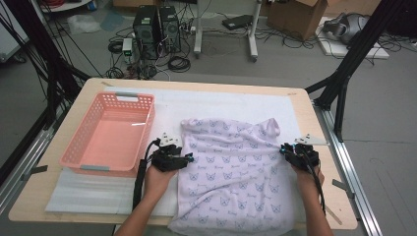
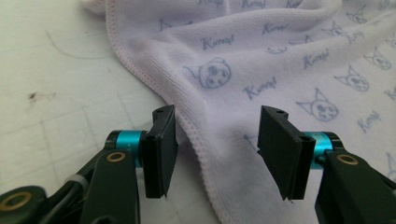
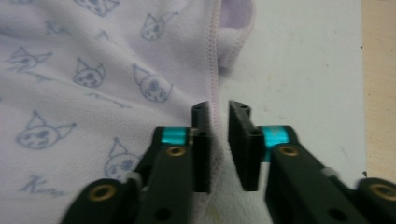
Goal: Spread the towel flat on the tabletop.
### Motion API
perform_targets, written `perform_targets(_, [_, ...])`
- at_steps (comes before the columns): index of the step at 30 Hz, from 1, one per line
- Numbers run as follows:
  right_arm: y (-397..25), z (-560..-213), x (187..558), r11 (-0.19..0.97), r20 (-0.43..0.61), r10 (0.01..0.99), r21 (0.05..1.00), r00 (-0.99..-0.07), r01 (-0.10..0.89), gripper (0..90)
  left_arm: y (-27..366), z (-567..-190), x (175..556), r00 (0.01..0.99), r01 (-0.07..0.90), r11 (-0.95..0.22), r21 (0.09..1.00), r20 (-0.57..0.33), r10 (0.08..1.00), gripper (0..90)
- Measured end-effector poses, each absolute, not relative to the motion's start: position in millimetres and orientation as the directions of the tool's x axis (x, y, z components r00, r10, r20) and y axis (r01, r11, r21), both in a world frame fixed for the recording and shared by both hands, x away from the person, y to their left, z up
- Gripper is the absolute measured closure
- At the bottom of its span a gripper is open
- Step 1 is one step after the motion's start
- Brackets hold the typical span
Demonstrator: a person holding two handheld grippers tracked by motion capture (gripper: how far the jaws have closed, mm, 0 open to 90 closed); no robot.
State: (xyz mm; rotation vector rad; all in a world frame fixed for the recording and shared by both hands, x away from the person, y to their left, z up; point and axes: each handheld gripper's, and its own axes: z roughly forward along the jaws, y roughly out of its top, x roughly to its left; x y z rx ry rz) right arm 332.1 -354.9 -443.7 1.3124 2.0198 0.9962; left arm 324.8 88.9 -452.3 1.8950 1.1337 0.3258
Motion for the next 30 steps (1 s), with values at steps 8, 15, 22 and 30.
perform_targets(8, [-359, -432, 303, 0.234, 0.023, 0.893, 0.829, -0.449, 0.508, 60.1, 71, -449, 321, 0.552, 0.508, -0.327, 0.797, -0.009, 0.834, 87.2])
perform_targets(15, [-361, -430, 279, 0.226, 0.056, 0.869, 0.839, -0.492, 0.495, 60.0, 87, -447, 343, 0.445, 0.543, -0.182, 0.82, -0.097, 0.89, 82.5])
perform_targets(22, [-357, -432, 261, 0.282, 0.028, 0.849, 0.82, -0.527, 0.498, 58.1, 95, -445, 310, 0.549, 0.513, -0.183, 0.839, -0.157, 0.821, 52.3])
perform_targets(30, [-360, -441, 237, 0.306, 0.027, 0.85, 0.787, -0.525, 0.536, 55.9, 106, -452, 273, 0.582, 0.562, -0.193, 0.804, -0.219, 0.783, 45.6])
